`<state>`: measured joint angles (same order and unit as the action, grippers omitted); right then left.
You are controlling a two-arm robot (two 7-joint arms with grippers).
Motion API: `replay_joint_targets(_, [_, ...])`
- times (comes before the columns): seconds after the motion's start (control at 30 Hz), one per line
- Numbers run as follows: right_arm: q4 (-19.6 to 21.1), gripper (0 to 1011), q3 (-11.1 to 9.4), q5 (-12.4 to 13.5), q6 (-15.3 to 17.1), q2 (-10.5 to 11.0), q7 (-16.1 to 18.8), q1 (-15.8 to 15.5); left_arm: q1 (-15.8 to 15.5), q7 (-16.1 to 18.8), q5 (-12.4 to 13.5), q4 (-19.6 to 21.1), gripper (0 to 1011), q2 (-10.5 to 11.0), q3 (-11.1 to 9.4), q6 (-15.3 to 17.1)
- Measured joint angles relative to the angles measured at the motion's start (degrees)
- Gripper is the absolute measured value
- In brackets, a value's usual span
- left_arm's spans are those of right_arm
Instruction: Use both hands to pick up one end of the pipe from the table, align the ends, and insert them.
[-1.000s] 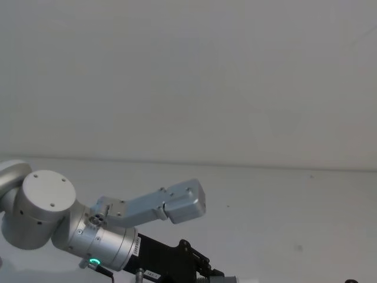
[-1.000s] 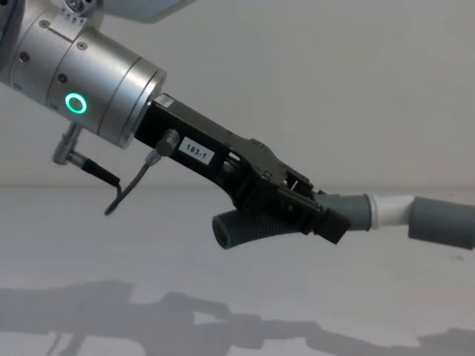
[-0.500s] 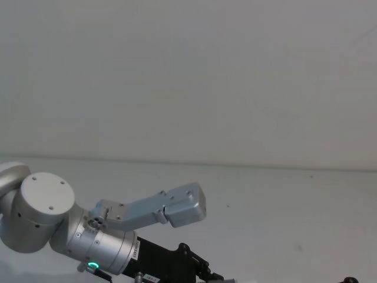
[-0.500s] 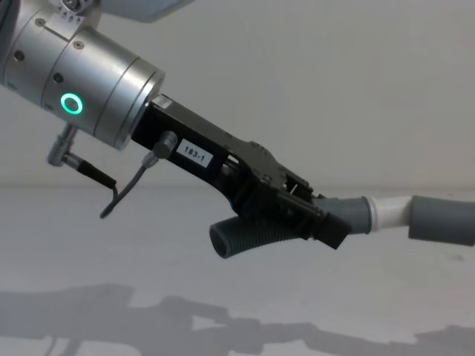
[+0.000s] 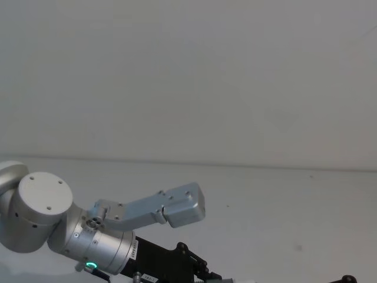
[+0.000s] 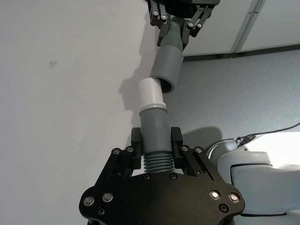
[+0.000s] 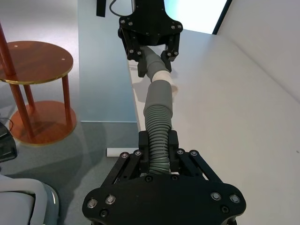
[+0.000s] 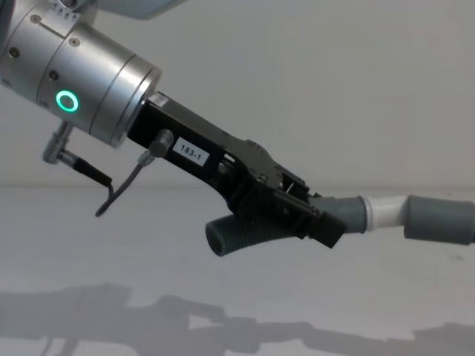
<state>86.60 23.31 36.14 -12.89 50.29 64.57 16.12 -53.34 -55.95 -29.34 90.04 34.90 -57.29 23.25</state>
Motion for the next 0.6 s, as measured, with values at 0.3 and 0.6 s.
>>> replay_joint_targets(0.3, [-0.10,204,0.55,0.05,0.31,-0.04,-0.52,0.45,-0.08,0.77,-0.13,0.83,327,0.79,-0.20,0.41])
replay_joint_targets(0.6, [-0.19,204,1.10,0.25,0.16,-0.03,-0.56,0.77,0.02,1.42,-0.11,1.61,327,1.50,-0.22,0.84])
